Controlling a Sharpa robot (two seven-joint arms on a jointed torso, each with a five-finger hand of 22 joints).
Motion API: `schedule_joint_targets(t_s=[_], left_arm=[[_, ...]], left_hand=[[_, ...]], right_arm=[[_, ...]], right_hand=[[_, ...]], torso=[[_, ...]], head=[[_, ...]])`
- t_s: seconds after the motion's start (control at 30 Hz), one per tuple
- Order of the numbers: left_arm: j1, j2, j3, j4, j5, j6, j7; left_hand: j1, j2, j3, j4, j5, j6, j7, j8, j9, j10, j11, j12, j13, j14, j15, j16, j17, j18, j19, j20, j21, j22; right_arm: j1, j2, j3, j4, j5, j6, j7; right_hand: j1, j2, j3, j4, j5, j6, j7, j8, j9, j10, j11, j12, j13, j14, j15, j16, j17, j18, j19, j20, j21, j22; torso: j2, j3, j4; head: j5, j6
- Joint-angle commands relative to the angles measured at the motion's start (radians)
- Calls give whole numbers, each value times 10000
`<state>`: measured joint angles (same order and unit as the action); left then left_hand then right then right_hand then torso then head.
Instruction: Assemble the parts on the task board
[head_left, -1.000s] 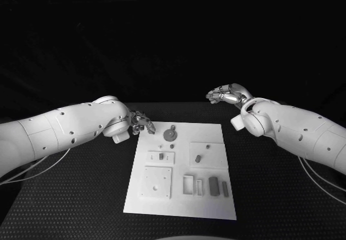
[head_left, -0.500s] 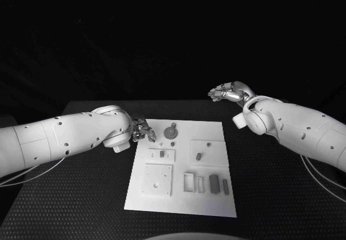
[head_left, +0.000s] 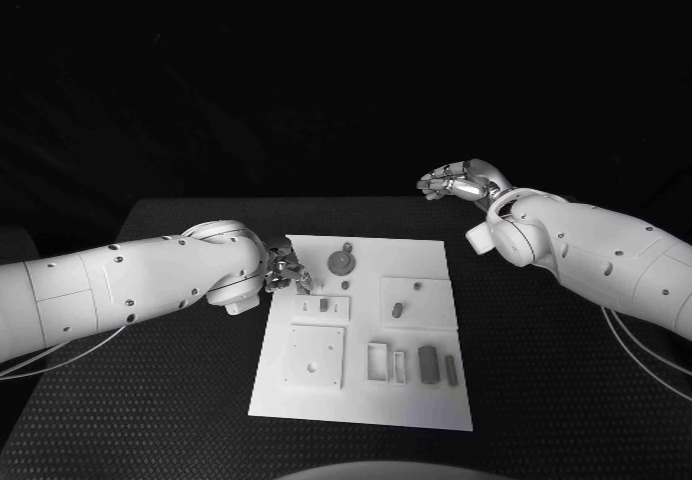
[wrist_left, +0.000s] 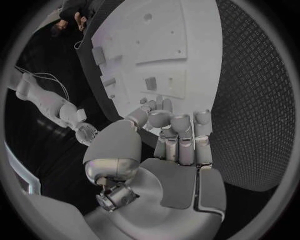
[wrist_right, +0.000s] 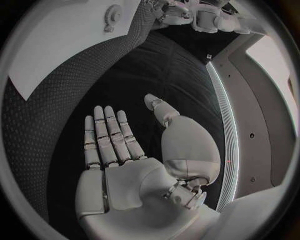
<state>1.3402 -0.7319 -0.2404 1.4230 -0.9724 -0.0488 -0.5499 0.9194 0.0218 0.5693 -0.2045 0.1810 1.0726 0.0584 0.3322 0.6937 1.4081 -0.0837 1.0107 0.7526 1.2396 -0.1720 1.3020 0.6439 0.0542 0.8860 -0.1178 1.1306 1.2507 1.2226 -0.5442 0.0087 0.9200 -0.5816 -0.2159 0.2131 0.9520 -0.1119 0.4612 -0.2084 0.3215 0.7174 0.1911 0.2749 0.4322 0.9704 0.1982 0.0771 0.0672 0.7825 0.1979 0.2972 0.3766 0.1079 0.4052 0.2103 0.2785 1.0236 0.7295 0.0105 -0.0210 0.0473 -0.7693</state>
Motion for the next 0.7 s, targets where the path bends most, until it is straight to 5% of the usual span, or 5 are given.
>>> schedule_joint_targets(t_s=[0.03,0.7], left_arm=[[-25,-4,4,90,-479,147,-77],[-223,36,3,120,-868,291,-166]], left_hand=[[13,85,-2,82,-38,679,-372,21,388,21,-59,35,-12,-4,-95,55,-18,73,-46,-1420,64,-11],[-66,115,-11,130,15,711,-390,50,445,41,-77,72,-55,12,-84,118,-46,67,-64,-1430,102,-48]], right_arm=[[2,0,4,21,-19,69,79],[1,-1,4,30,-16,93,79]], right_hand=[[-74,-36,-12,18,35,-65,283,34,-17,59,-21,-62,13,-79,25,-29,-12,-80,-70,-30,-56,18],[-82,-35,-15,23,61,-68,283,36,-22,61,-18,-71,13,-80,26,-29,-15,-83,-70,-32,-66,34]], torso=[[6,-5,-8],[6,8,-17]], head=[[2,-16],[53,-139]])
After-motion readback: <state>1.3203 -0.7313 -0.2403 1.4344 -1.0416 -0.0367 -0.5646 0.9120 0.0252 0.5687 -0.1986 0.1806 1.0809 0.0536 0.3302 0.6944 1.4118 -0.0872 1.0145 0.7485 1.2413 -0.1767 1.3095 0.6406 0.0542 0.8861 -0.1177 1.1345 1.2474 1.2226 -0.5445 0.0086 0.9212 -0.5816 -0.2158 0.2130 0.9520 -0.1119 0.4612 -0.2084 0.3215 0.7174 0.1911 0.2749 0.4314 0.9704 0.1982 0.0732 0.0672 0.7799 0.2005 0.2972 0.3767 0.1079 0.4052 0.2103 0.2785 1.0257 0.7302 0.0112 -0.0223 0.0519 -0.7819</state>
